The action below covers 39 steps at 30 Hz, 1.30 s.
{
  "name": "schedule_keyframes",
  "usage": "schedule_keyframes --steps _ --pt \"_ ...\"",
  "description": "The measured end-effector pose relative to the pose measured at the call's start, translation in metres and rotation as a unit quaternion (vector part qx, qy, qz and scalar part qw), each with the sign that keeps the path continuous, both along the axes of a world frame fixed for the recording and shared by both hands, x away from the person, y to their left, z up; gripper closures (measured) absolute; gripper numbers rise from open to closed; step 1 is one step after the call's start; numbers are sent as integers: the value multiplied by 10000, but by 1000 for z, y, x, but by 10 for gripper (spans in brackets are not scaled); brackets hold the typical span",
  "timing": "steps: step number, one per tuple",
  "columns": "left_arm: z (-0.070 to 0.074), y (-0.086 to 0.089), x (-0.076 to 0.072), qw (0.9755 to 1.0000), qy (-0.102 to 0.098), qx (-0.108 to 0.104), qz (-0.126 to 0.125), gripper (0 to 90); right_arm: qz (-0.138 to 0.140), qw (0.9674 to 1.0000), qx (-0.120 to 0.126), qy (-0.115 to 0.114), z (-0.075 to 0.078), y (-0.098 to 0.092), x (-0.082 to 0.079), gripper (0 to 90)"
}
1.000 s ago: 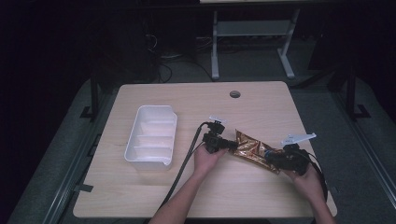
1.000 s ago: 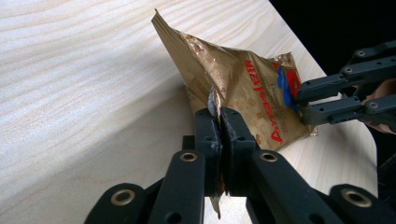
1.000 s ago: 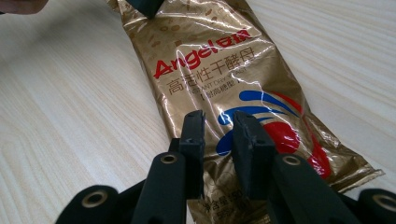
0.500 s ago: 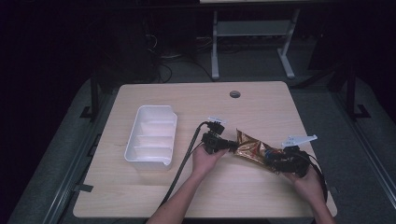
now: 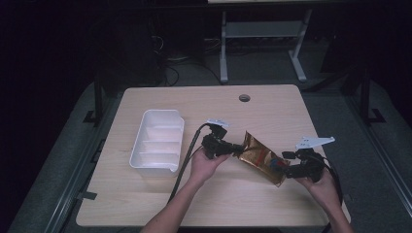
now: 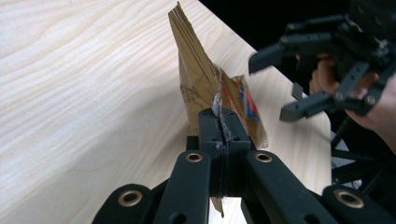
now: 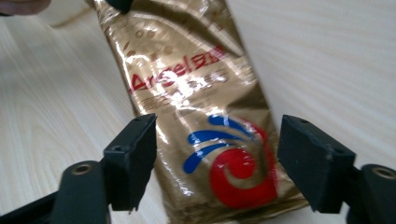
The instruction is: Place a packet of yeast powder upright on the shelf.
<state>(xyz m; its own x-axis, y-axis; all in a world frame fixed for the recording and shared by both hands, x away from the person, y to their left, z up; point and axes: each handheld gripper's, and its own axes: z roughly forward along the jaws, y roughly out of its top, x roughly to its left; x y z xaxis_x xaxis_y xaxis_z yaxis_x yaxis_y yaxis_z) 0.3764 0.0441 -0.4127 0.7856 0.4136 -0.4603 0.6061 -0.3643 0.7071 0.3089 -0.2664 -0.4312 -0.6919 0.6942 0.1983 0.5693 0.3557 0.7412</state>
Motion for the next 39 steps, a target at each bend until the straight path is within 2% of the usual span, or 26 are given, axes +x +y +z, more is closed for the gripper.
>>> schedule_keyframes --steps 2,9,11,13,17,19,22,27,28,30,32,33,35,37,39 --pt "4 3 -1 10000 -46 -17 -35 896 66 9999 87 34 4 -1 4 228" --pt "14 6 -4 9994 -226 36 -240 896 440 9988 -3 206 15 1 21 207" --pt "17 6 -5 9993 -215 2 -293 896 543 9985 -46 106 18 3 25 215" --pt "19 6 -6 9990 -270 34 -346 896 714 9973 -112 130 24 7 32 205" --pt "23 7 -8 9983 -353 109 -444 896 839 9963 -164 89 26 11 37 183" --pt "23 7 -8 9981 -350 113 -495 896 973 9951 -72 143 22 14 41 181" --pt "25 6 -10 9972 -421 124 -600 896 1303 9911 -73 250 13 24 48 176" --pt "29 -1 -13 9953 -566 165 -773 897 1677 9846 -63 490 5 38 57 178" --pt "31 -2 -15 9945 -628 192 -820 896 1770 9825 -18 575 5 40 59 178" --pt "33 -4 -16 9936 -693 160 -882 896 1938 9783 221 691 4 40 62 197" --pt "35 -5 -19 9927 -768 139 -923 896 2123 9725 424 856 2 38 63 237" --pt "36 -6 -20 9921 -810 144 -950 897 2203 9696 457 958 1 38 63 255" --pt "36 -7 -20 9919 -827 140 -958 896 2443 9629 460 1046 0 38 61 358" --pt "37 -5 -20 9922 -820 125 -930 896 2540 9615 358 984 2 38 58 424" --pt "38 -4 -20 9922 -876 184 -865 892 2618 9594 350 993 4 35 56 563"
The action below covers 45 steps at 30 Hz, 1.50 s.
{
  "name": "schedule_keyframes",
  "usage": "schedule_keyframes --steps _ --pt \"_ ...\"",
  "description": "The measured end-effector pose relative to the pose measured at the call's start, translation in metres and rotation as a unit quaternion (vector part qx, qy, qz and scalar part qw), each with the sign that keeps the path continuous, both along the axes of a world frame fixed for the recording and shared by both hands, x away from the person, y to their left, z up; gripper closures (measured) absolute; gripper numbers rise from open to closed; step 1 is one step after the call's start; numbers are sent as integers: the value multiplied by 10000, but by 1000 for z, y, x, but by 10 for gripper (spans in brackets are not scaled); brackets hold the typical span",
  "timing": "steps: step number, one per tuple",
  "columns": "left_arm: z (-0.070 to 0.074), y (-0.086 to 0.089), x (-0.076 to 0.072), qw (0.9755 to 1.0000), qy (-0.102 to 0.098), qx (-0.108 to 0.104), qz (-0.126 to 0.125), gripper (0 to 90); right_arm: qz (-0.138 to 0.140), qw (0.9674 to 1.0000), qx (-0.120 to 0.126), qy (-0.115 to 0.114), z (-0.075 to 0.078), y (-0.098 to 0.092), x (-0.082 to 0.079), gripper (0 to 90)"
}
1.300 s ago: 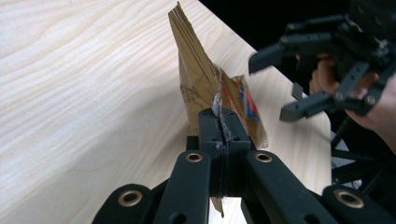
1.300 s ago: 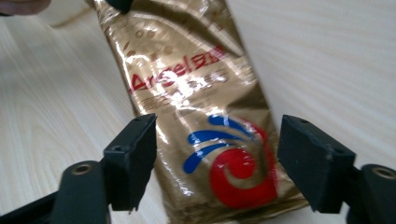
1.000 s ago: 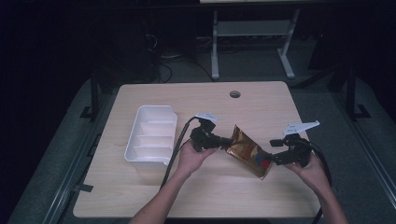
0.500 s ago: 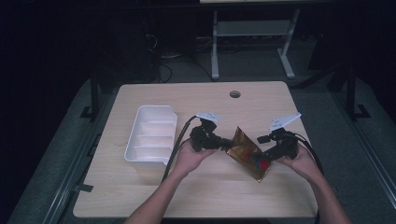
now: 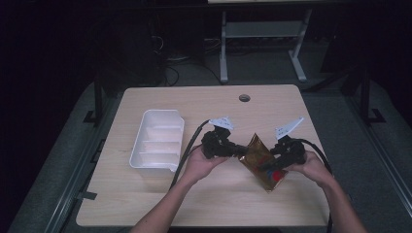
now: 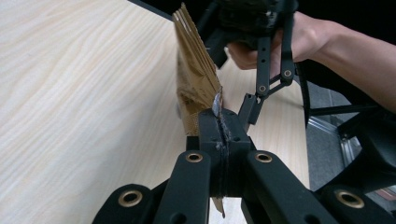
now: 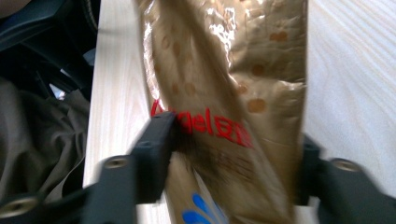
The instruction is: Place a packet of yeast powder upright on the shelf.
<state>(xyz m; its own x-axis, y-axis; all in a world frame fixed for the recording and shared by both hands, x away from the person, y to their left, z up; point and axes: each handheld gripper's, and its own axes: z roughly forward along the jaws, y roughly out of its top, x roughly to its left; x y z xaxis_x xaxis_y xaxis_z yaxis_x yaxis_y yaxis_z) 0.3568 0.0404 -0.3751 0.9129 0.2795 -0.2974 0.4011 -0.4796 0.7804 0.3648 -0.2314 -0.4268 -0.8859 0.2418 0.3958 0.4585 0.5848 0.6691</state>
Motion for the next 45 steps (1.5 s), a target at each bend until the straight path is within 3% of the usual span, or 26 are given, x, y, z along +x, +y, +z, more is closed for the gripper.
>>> schedule_keyframes --steps 4,8,13,25,28,32,37,42,45 --pt "0 4 2 9999 -37 -11 153 848 98 9998 153 30 5 -7 -3 707" --pt "-2 9 4 9993 11 -77 376 690 -70 9999 137 -67 12 -13 -8 740" --pt "-7 17 3 9983 -32 -96 574 618 -404 9987 205 -225 19 -25 -11 748" --pt "-15 22 -10 9982 -247 171 511 572 -1220 9910 446 -331 28 -52 -12 751" --pt "-19 24 -16 9984 -262 142 484 553 -1309 9898 460 -332 29 -54 -12 751" --pt "-25 27 -22 9980 -313 254 485 529 -1370 9892 362 -366 32 -53 -11 751" --pt "-32 31 -29 9978 -330 278 510 490 -1559 9862 323 -461 38 -51 -8 751" --pt "-36 34 -38 9974 -413 363 473 471 -1704 9830 469 -494 45 -51 -6 752" --pt "-38 36 -43 9978 -362 358 414 450 -1786 9814 517 -475 47 -52 -5 752"
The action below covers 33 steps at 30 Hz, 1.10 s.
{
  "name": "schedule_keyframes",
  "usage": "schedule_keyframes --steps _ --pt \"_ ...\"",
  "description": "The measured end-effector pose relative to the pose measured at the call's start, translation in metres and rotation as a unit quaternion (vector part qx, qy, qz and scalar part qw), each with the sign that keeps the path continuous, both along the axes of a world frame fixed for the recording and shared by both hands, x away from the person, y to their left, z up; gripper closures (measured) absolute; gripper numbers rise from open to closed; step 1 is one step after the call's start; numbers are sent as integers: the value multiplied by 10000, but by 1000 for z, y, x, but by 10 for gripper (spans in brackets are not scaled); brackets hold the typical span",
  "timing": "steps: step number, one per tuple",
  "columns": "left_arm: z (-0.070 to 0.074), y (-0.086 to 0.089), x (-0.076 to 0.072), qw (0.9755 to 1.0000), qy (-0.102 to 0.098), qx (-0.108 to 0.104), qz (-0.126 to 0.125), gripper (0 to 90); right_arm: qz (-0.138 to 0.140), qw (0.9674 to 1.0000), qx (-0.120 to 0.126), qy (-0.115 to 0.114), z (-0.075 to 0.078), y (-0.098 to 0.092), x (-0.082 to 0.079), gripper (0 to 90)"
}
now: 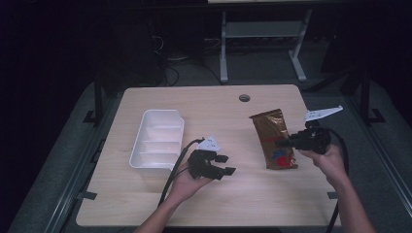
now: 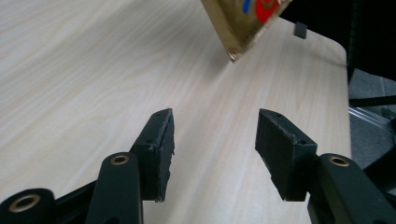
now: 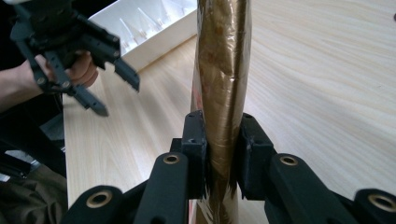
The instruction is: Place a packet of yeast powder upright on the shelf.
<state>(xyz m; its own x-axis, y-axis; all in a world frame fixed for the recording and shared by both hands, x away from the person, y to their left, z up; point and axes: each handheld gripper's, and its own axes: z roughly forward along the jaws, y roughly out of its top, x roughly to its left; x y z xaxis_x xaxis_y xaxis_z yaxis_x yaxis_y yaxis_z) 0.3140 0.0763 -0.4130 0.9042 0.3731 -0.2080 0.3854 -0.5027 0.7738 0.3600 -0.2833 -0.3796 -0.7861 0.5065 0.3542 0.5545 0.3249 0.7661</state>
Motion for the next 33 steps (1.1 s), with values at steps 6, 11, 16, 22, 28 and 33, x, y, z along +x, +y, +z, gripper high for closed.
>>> schedule_keyframes --steps 6,11,16,22,28,33 --pt "-1 5 -10 10000 -77 -13 -18 407 -81 10000 54 -11 4 1 2 752" --pt "-3 11 -15 9999 -115 -2 -7 374 -130 9999 69 -9 8 4 4 752" --pt "-6 17 -21 9999 -167 33 25 334 -183 9997 151 -56 12 6 7 752" --pt "-8 22 -27 9997 -222 25 -16 325 -203 9995 184 -133 18 13 10 753" --pt "-11 27 -33 9996 -258 123 -60 321 -234 9994 187 -162 20 20 13 754" --pt "-14 32 -37 9996 -235 163 -63 304 -234 9994 218 -136 20 25 16 754"
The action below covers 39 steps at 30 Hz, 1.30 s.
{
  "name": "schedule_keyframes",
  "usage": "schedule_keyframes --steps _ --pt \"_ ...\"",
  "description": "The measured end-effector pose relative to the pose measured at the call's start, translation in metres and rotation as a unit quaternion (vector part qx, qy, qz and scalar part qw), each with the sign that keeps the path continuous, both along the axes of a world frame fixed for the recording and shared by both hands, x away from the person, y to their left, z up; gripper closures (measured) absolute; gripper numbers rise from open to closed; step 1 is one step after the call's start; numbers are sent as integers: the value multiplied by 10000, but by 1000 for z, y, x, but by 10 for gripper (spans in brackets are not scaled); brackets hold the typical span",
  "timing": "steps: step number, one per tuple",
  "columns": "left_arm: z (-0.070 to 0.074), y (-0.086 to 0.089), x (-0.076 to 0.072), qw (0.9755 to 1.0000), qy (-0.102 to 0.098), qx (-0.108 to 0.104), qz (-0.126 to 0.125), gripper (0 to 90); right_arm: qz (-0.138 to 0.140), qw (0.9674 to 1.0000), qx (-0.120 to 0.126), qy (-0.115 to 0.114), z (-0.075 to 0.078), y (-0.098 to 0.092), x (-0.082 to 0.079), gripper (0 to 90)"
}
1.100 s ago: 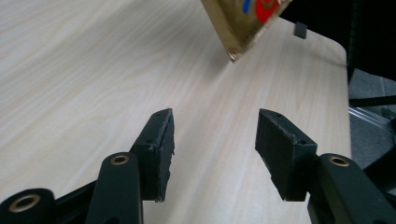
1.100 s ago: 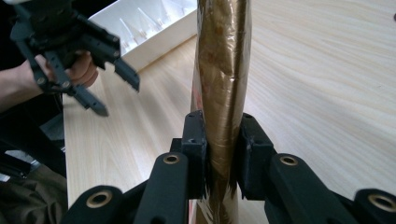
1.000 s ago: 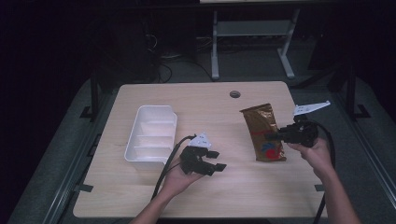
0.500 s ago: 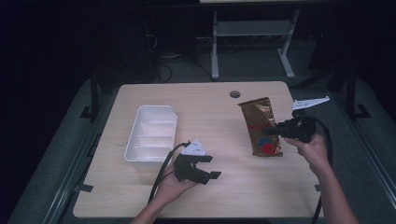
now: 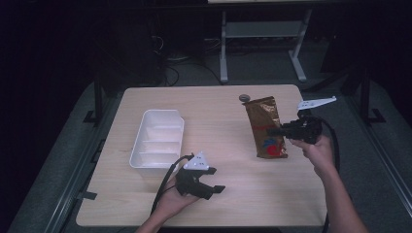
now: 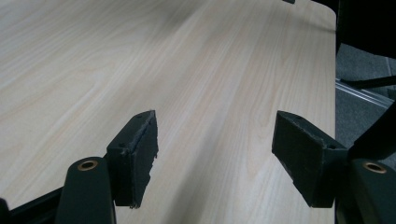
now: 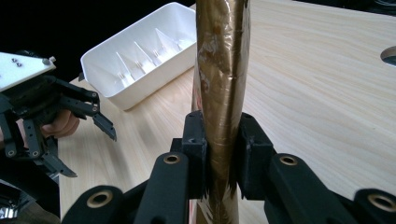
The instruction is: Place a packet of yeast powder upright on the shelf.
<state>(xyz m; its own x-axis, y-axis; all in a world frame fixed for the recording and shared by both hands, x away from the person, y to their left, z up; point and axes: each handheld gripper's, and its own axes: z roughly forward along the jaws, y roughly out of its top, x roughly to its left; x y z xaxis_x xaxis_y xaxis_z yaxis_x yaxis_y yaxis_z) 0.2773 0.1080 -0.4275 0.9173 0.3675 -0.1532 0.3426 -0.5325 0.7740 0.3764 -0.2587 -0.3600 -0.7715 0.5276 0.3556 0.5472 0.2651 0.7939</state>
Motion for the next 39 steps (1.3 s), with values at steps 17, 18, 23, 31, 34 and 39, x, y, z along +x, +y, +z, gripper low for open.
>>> schedule_keyframes --steps 17,18,23,31,34,39 --pt "-2 15 -12 9998 -99 145 -116 279 40 10000 67 -17 11 21 11 753" --pt "-2 15 -12 9998 -95 126 -117 279 40 10000 65 -21 11 22 11 754" --pt "-3 18 -14 9998 -59 47 -167 284 76 9998 136 -84 16 32 14 754" --pt "-3 21 -13 9999 -51 15 -137 280 181 9997 106 -96 19 48 19 754" --pt "-3 22 -14 9998 -100 10 -151 280 204 9997 91 -97 19 52 21 754" --pt "-4 23 -14 9998 -92 -7 -156 277 203 9997 87 -90 20 55 22 754"
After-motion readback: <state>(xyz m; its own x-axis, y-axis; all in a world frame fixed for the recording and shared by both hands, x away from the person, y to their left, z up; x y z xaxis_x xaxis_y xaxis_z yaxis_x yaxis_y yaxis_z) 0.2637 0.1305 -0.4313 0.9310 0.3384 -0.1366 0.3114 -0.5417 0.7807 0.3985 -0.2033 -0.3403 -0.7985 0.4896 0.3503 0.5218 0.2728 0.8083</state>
